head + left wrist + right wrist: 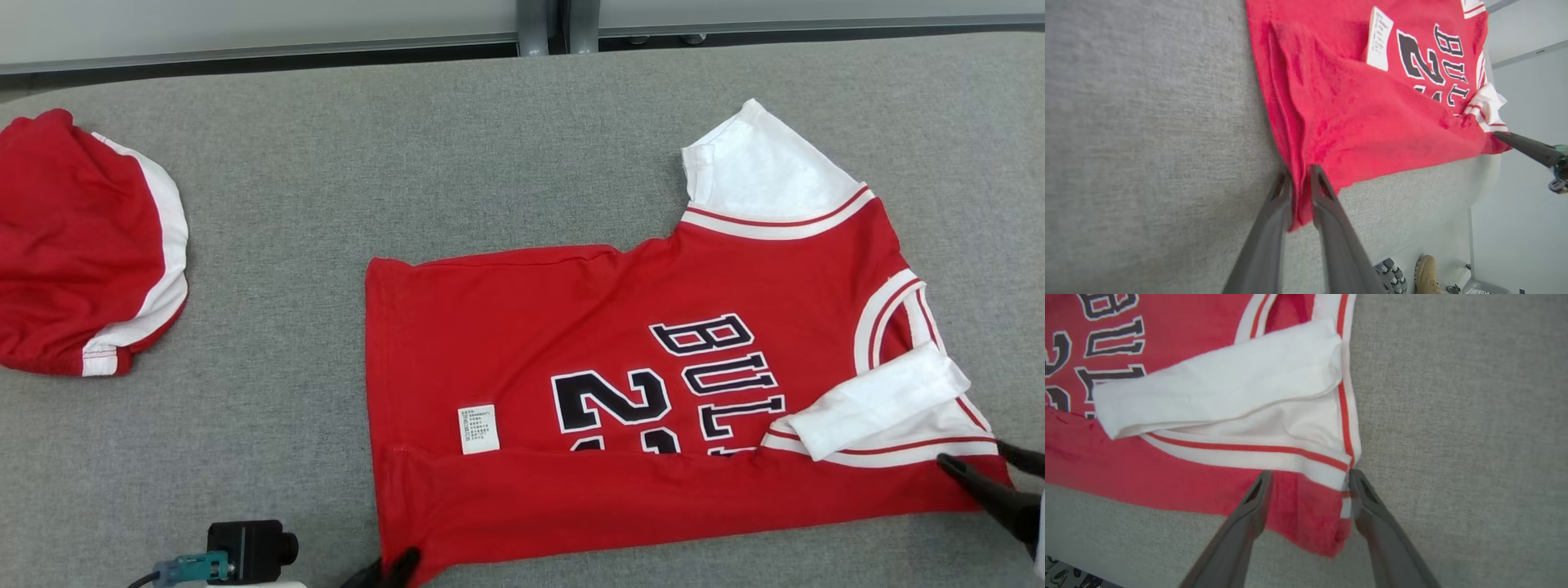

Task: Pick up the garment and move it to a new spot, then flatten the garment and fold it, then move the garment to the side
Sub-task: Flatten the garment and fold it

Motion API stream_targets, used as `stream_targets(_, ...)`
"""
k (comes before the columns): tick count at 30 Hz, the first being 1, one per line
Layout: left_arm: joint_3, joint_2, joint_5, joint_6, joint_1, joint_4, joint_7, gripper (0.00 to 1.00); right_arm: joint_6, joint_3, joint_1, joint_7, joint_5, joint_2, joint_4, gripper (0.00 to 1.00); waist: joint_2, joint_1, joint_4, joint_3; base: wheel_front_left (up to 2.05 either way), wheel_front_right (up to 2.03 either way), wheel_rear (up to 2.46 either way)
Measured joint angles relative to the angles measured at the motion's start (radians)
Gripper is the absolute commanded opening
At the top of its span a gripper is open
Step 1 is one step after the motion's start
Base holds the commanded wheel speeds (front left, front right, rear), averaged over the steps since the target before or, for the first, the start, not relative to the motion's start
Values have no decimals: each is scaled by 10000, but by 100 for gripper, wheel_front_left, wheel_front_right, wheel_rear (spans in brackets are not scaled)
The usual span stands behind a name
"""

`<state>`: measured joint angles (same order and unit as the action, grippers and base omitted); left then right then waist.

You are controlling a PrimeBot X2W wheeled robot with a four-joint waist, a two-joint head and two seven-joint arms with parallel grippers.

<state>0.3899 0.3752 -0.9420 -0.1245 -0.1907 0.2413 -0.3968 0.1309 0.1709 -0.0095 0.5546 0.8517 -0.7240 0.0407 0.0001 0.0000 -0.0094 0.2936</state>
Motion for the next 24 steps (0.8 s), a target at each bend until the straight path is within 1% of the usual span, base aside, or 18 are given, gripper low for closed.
stream_targets(1,0,-63,81,-38,-13,-19,130,100,0,-86,8,-92,-81,27,-58,100,0,0,-11,-2,0,0,0)
stream_targets(3,-56,-8,355,-107,-1,79,318,100,0,-399,-3,-205,-219,-98,-372,100,0,0,-28,27,0,0,0)
stream_targets(7,-650,514,899,-506,334,698,552,100,-2,-1022,-429,-230,-236,-491,-1304,100,0,0,-81,212,0,0,0)
stream_targets(9,-894,802,1051,-627,588,1091,449,100,0,-1212,-1063,-128,-265,-686,-1724,100,0,0,-121,383,0,0,0)
stream_targets(10,-1087,949,1047,-656,1085,1384,245,100,-2,-1283,-1889,2,-454,-838,-1973,100,0,0,-127,630,0,0,0)
stream_targets(12,-1108,1216,1348,-660,1974,1350,-54,100,-2,-1114,-2836,215,-642,-907,-2048,100,0,0,-78,943,0,0,0)
stream_targets(13,-1112,1241,1427,-662,2529,1248,-184,100,0,-957,-3362,326,-706,-842,-2006,100,0,0,-34,1126,0,0,0)
stream_targets(16,-769,869,1488,-558,4259,617,-575,100,0,-385,-5102,729,-1212,-621,-1465,100,0,0,139,1742,0,0,0)
stream_targets(19,-138,456,1879,-265,5966,-311,-895,100,0,115,-6665,957,-1797,-439,-594,100,0,0,444,2355,0,0,0)
stream_targets(22,303,-56,1988,48,7139,-1179,-1047,100,0,627,-7981,1051,-2201,-40,376,100,0,0,854,2880,0,0,0)
stream_targets(24,577,-213,2127,251,7619,-1662,-1062,100,0,959,-8575,1055,-2311,184,1009,100,0,0,1165,3135,0,0,0)
